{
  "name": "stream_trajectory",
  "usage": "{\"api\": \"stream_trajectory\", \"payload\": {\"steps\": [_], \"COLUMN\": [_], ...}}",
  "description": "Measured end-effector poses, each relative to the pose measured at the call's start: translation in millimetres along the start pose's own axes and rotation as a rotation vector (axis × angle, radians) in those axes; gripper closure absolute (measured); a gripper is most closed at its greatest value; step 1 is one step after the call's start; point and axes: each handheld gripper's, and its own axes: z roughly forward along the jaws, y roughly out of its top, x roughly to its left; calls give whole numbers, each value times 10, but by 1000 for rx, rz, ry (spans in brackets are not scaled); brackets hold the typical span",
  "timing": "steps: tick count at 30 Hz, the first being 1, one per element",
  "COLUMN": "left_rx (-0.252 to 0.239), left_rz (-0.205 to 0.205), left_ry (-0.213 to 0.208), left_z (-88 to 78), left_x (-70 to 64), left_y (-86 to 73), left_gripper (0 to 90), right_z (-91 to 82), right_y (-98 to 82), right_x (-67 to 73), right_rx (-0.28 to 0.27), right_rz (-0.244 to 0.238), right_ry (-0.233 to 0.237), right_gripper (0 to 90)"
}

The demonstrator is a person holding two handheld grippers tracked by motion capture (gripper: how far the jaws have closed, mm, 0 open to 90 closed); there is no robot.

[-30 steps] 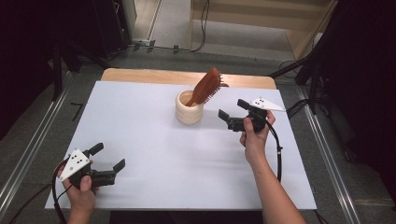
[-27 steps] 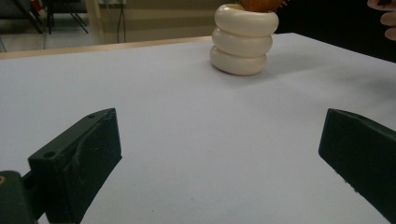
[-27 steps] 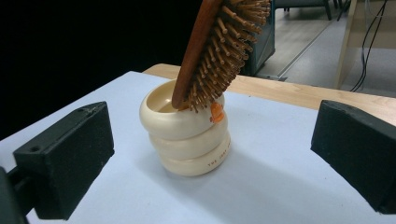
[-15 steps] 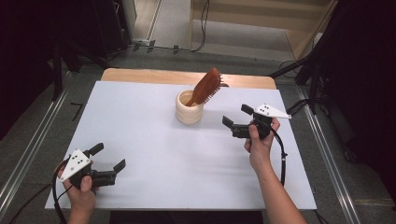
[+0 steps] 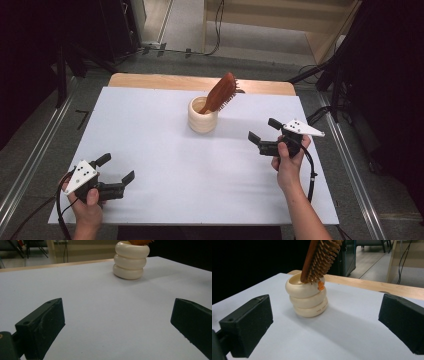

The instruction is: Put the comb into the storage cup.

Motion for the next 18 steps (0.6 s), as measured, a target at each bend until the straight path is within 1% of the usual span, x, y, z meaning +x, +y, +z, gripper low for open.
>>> {"api": "stream_trajectory", "payload": {"steps": [8,12,16,18], "left_rx": [-1,1,3,5], "left_rz": [0,1,2,4], "left_ry": [0,2,1,0], "left_z": [2,1,2,1], "left_x": [-6,-9,-10,-10], "left_y": [-1,-1,-1,0], "left_gripper": [0,0,0,0], "right_z": [-138,-226,-310,-340], "right_y": [-122,-170,-212,-235], "right_x": [-87,-135,-173,-191], "right_rx": [11,10,10,14], "right_rz": [9,15,19,13], "right_ry": [-13,1,1,-2], "right_gripper": [0,0,0,0]}}
